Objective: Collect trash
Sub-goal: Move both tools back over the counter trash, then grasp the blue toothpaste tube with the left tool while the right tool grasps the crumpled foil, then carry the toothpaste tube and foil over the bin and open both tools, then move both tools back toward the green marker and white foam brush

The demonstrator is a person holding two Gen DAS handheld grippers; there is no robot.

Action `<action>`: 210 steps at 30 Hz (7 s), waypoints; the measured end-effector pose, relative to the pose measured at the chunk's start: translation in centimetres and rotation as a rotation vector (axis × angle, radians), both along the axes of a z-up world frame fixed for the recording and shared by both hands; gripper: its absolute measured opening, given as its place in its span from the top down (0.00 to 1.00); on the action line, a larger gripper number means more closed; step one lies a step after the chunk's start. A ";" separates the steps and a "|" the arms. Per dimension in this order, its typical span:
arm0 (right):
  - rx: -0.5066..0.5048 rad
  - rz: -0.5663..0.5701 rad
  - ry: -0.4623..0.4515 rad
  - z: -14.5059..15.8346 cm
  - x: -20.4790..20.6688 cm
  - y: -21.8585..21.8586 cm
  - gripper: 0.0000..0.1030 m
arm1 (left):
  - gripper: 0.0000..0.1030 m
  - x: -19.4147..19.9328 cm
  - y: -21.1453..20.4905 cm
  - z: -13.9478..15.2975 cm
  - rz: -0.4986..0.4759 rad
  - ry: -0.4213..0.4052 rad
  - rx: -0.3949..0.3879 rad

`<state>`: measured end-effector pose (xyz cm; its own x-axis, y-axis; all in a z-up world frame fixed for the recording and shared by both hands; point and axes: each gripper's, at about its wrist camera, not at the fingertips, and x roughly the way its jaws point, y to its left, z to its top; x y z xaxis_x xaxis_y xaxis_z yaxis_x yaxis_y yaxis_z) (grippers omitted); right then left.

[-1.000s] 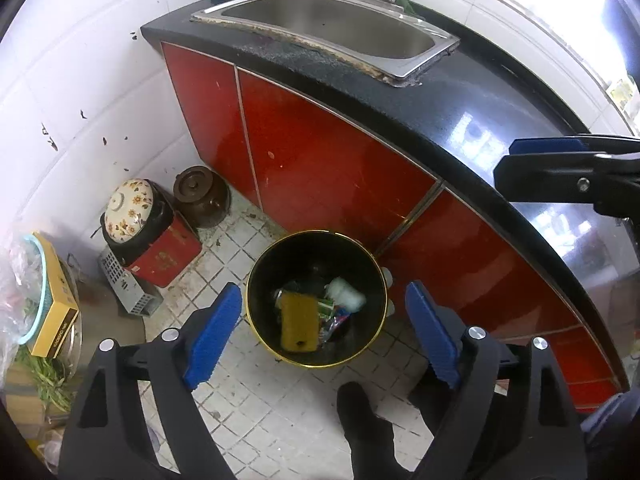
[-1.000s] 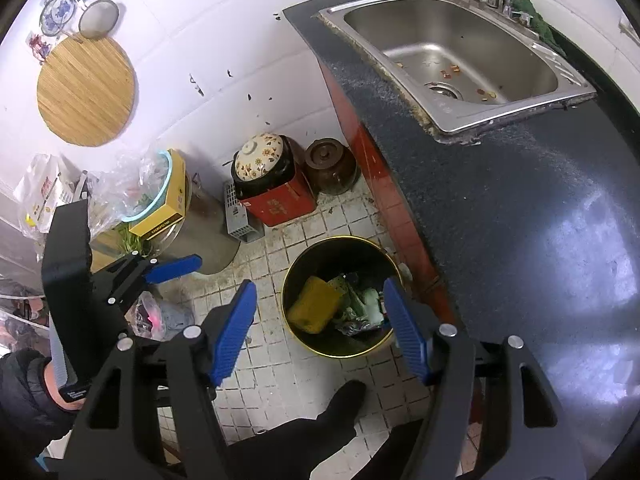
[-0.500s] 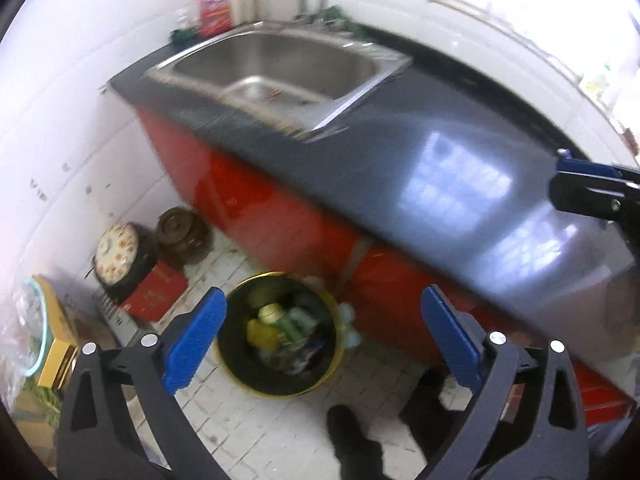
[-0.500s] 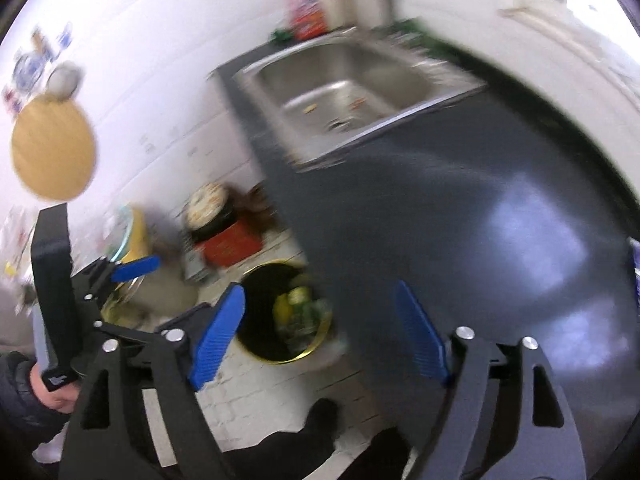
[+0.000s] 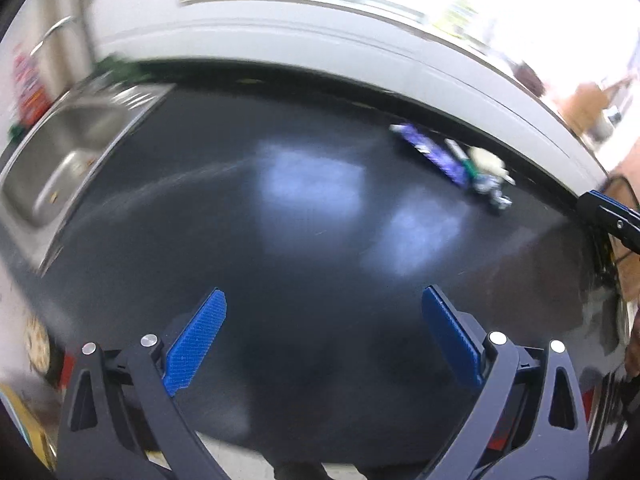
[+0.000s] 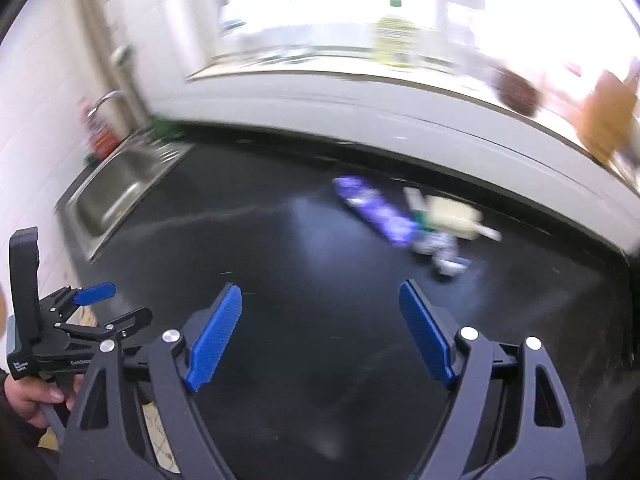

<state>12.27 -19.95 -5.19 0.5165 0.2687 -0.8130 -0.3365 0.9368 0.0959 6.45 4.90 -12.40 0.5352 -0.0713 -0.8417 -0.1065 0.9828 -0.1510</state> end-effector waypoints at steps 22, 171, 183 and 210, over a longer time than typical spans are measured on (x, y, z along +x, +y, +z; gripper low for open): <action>-0.071 0.043 0.139 -9.1 11.5 -8.1 0.24 | 0.08 21.8 -11.7 -6.7 0.137 0.135 -0.120; -0.011 0.043 0.057 -2.2 3.6 -7.0 0.32 | 0.20 8.8 -10.6 -2.2 -0.188 0.055 0.012; -0.039 0.070 0.148 -7.6 11.9 -13.6 0.32 | 0.20 21.4 -20.1 -7.9 -0.241 0.131 0.089; -0.084 0.508 0.143 -16.2 22.2 -9.2 0.63 | 0.38 29.9 -19.4 -11.0 -0.443 0.052 0.180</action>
